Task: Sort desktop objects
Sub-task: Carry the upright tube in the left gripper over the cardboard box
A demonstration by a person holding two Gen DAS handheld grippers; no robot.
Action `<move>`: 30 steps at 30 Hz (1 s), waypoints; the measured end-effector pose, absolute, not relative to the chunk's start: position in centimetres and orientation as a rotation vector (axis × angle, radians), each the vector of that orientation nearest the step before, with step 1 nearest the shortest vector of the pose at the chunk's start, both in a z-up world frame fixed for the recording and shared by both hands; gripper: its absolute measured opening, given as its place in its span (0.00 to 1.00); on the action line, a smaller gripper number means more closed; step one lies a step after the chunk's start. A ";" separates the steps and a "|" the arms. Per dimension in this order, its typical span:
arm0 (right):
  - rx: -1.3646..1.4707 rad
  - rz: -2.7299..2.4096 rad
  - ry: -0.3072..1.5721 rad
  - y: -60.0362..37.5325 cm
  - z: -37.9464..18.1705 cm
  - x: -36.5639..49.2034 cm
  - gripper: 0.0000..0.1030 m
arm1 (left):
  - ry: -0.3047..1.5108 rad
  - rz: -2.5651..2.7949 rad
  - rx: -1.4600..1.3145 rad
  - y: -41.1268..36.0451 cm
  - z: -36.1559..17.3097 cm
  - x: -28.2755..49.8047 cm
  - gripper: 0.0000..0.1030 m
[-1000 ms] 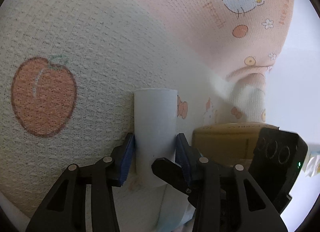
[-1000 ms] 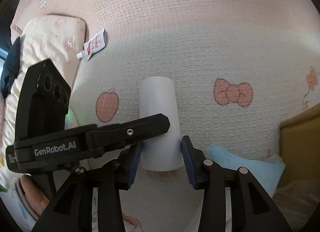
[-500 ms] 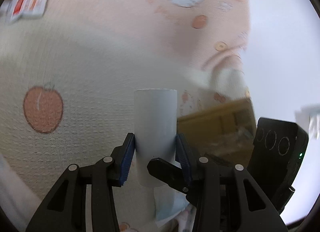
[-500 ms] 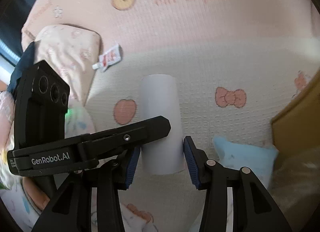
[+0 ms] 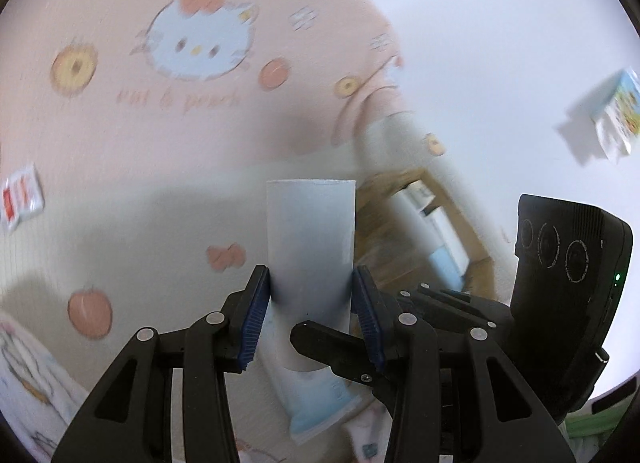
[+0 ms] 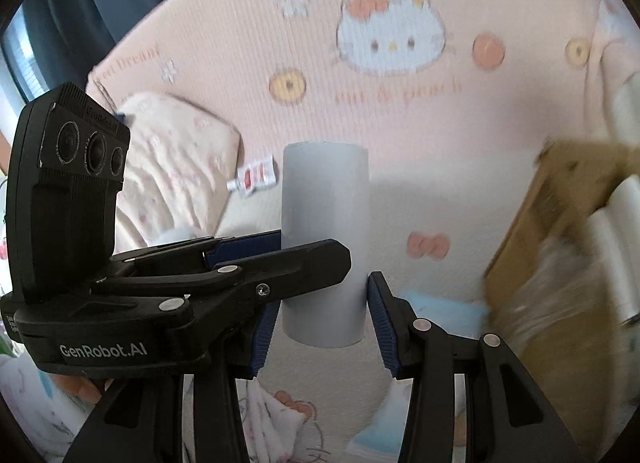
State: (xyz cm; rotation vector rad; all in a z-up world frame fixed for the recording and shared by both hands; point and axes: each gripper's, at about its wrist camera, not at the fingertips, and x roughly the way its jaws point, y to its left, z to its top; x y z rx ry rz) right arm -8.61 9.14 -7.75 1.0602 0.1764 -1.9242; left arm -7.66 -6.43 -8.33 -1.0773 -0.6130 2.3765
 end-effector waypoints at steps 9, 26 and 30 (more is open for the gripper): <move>0.920 -1.980 0.155 12.3 -3.6 -9.3 0.40 | -0.521 2.329 -1.028 -2.9 -3.4 -8.2 0.45; 0.880 -2.090 0.127 19.1 -0.7 -13.7 0.40 | -0.635 2.188 -1.059 5.3 -1.7 -12.0 0.45; 0.920 -2.103 0.147 20.5 -1.3 -14.9 0.41 | -0.608 2.194 -1.090 7.3 -1.4 -13.0 0.45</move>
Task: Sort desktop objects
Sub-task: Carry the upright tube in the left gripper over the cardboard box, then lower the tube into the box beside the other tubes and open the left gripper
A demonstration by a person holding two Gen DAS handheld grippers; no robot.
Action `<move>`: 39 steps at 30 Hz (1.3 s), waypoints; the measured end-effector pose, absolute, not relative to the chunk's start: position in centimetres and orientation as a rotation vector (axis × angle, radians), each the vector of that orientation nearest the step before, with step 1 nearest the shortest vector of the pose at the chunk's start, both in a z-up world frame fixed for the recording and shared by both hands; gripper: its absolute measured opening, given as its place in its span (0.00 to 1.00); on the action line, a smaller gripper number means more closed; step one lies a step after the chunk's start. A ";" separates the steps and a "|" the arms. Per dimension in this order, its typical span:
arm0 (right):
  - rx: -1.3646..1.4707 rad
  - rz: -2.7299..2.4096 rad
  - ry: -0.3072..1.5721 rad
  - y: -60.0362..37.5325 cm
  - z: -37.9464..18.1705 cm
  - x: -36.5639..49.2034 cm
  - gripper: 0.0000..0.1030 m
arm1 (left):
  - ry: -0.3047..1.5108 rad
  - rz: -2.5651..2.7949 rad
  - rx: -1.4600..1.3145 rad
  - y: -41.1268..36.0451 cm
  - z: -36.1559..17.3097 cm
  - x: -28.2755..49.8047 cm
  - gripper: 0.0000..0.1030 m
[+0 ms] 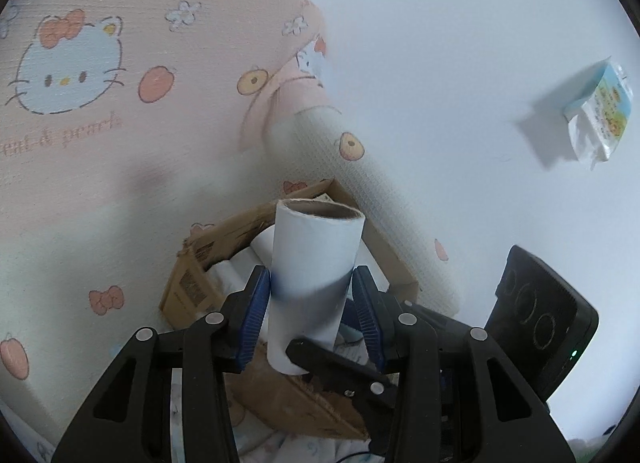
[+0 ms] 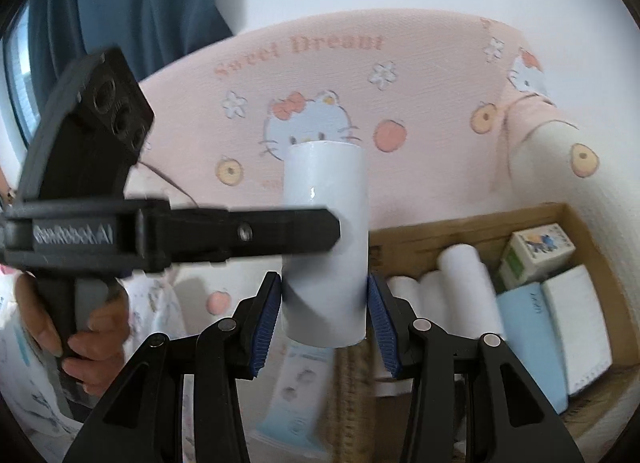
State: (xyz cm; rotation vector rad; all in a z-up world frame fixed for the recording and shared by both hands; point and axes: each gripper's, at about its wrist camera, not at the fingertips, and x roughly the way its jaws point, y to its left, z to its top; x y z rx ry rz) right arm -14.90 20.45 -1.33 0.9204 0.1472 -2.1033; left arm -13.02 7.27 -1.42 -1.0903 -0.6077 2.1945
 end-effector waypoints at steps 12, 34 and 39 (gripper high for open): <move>1.047 -2.089 0.038 24.3 -3.2 -18.5 0.40 | -0.551 2.155 -1.252 11.6 -3.2 -17.1 0.45; 1.206 -1.978 0.261 22.1 -5.4 -20.9 0.40 | -0.515 2.122 -1.648 13.8 -8.7 -21.1 0.45; 1.242 -1.994 0.299 22.5 -6.0 -20.7 0.40 | -0.529 2.132 -1.647 13.2 -8.4 -21.2 0.43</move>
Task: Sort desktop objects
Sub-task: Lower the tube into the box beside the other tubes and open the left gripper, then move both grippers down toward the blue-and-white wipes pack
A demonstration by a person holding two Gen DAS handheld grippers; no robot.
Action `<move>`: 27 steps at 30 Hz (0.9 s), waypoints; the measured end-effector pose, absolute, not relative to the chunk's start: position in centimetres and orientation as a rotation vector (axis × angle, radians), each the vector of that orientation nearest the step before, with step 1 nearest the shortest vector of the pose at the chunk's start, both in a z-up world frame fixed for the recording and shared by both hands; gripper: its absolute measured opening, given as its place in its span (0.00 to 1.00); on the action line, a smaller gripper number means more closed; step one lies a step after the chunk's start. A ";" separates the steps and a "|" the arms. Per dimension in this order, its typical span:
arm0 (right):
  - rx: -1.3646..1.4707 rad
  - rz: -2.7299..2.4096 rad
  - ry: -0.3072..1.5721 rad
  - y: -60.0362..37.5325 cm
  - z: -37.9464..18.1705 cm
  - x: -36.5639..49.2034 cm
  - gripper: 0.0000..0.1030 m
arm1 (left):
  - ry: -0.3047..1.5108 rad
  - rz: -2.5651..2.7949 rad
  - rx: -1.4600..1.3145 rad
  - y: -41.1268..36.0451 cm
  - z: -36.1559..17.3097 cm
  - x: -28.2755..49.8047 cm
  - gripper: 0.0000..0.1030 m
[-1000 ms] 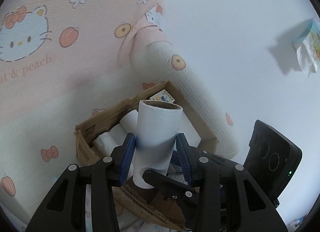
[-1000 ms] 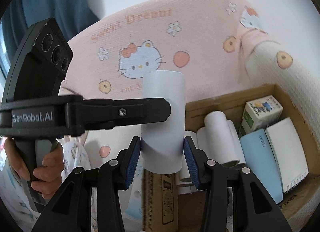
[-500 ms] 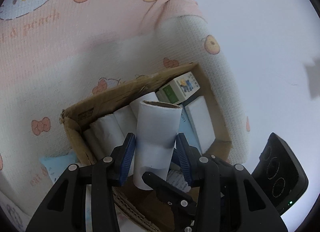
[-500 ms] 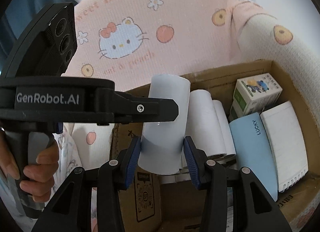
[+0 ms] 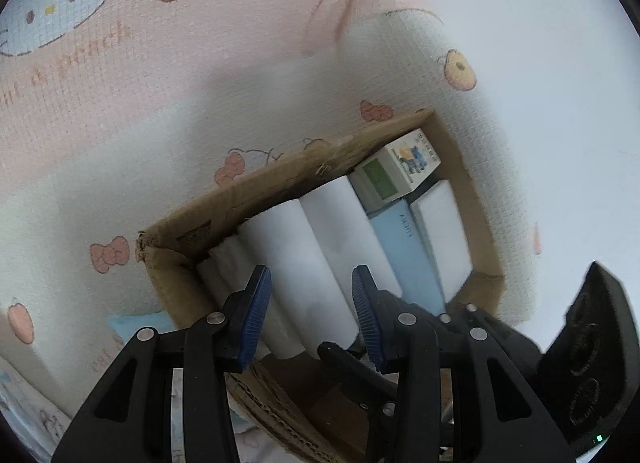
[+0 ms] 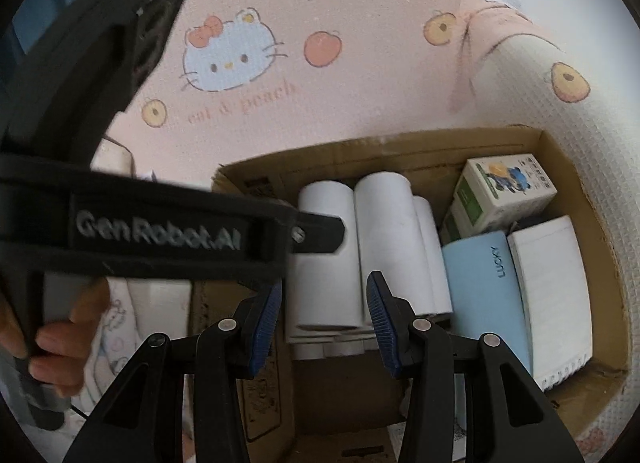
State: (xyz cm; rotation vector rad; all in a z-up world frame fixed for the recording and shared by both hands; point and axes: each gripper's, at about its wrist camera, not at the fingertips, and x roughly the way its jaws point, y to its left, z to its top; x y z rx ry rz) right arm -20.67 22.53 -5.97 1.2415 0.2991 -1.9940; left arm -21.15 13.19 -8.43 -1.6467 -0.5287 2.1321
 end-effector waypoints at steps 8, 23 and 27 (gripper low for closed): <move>1.160 -2.050 0.212 24.7 -3.9 -19.7 0.41 | -0.505 2.206 -1.390 11.7 -5.5 -18.7 0.28; 0.927 -2.020 0.195 25.8 -0.1 -11.9 0.60 | -0.637 2.381 -0.949 2.8 -2.9 -9.6 0.58; 0.909 -2.045 0.220 25.1 -0.1 -10.1 0.60 | -0.644 2.410 -1.004 0.9 -4.7 -8.6 0.62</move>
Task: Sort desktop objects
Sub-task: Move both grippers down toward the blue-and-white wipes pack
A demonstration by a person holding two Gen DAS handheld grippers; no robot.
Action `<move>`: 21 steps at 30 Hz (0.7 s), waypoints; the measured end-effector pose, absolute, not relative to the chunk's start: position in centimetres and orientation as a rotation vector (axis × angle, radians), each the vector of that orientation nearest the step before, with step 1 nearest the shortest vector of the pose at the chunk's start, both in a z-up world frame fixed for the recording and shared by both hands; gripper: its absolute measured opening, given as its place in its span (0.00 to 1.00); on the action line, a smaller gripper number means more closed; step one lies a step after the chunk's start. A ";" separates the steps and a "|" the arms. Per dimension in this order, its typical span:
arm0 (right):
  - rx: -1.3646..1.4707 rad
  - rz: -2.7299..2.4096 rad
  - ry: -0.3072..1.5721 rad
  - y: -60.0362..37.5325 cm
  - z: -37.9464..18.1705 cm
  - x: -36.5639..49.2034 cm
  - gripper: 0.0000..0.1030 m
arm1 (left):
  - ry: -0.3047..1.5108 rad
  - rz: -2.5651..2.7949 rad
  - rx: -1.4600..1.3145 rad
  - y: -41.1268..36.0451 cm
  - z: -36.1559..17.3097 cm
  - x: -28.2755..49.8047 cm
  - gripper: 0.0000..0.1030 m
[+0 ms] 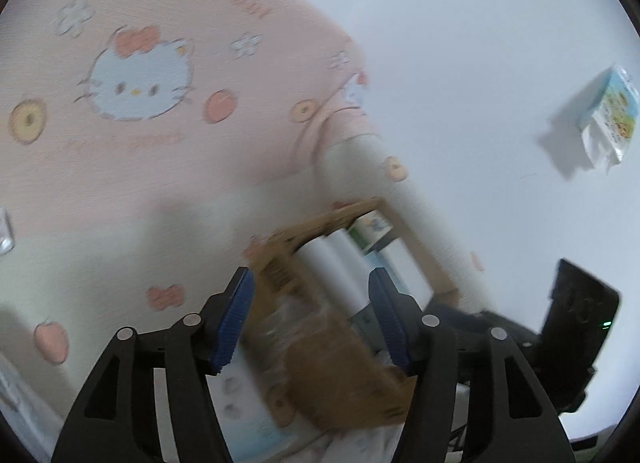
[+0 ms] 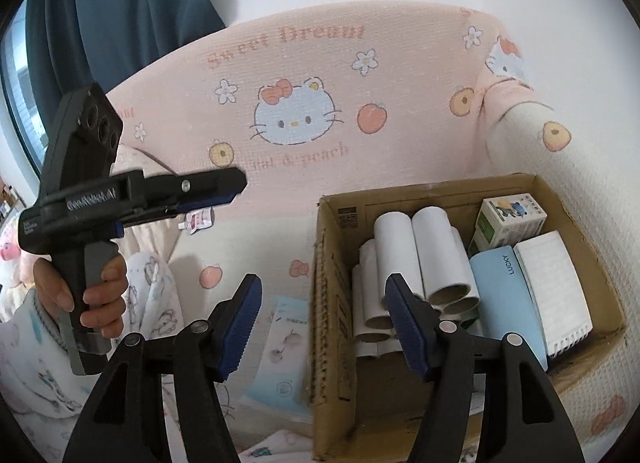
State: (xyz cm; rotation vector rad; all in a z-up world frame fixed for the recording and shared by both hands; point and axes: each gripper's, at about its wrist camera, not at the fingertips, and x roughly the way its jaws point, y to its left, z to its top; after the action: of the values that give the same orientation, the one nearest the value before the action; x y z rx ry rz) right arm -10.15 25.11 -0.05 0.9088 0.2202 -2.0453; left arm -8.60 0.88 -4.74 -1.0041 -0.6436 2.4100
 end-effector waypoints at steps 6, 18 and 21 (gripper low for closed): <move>0.890 -2.059 0.311 23.5 -0.1 -6.8 0.63 | -0.758 2.363 -1.093 -2.0 -8.6 -7.3 0.62; 1.028 -2.055 0.337 19.6 -5.5 -1.6 0.65 | -0.748 2.247 -1.301 -5.3 -14.6 -5.0 0.62; 1.084 -2.058 0.342 18.8 -7.2 -1.0 0.65 | -0.765 2.253 -1.324 -6.3 -15.5 -5.0 0.62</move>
State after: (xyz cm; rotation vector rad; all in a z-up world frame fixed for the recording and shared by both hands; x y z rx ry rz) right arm -0.96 18.83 -7.23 1.0836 0.3417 -2.0582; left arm -5.03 -6.32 -15.53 -1.3241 -0.7650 2.2530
